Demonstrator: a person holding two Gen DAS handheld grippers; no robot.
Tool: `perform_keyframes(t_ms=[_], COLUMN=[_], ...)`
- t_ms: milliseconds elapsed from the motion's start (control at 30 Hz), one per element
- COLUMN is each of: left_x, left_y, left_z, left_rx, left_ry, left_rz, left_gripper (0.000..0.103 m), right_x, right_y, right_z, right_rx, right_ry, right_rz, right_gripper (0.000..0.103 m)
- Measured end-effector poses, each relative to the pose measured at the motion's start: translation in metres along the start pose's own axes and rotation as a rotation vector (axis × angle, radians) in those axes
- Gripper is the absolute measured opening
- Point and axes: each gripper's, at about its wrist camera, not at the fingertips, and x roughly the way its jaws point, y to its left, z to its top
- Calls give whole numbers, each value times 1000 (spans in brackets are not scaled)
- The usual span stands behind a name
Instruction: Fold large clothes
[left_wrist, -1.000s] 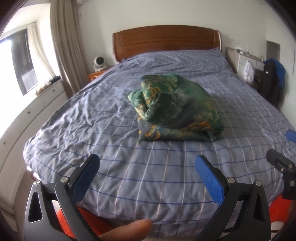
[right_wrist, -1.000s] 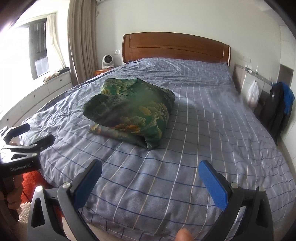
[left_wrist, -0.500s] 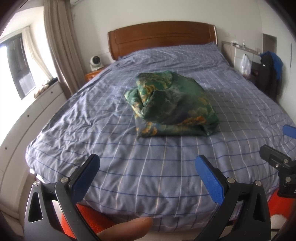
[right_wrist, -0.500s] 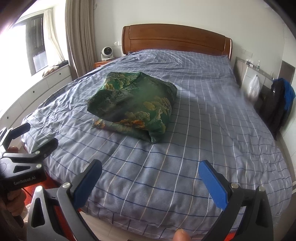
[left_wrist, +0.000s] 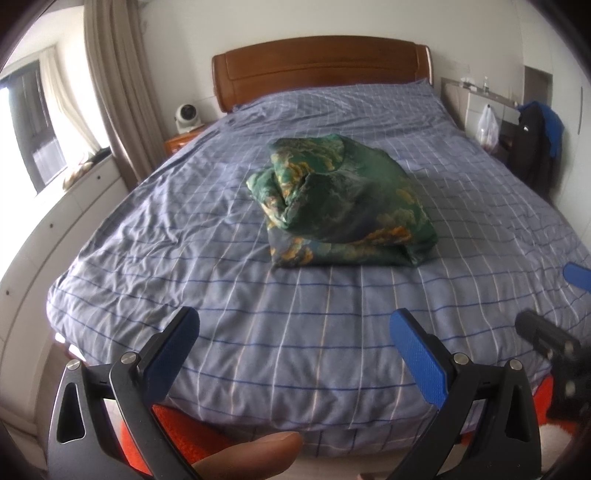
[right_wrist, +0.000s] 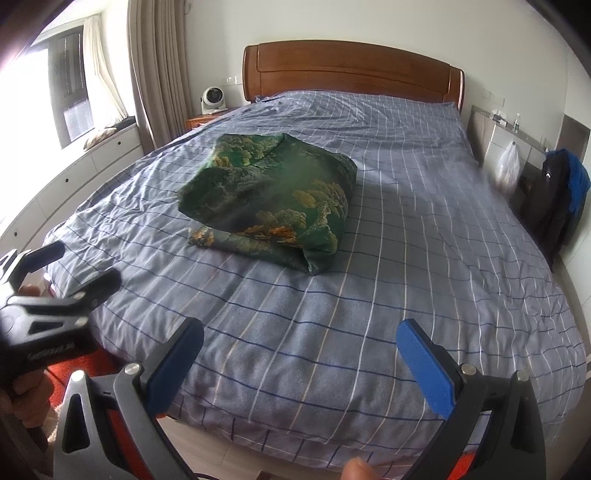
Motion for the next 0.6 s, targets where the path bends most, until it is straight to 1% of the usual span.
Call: perform_keyframes(t_ms=[133,267,367,600], left_x=[-6,-10,-13,-13], left_y=[-8,-13,-16,-16], left_z=[2,3,2,7], left_rx=[17,15,28,11], left_ry=[-9,4,-3,14], left_rz=[-1,-29,-15,-24], left_gripper=[103,103,103,103], right_x=[-10,-13,-15,-25], right_y=[6,9,9,6], right_z=[-4,-6,-4,-3], right_rx=[-10,-24,-25,-21], right_ry=[-19,-22,-32,-60], right_rz=[17,24,16,-15], right_gripper=[103,103,103,103])
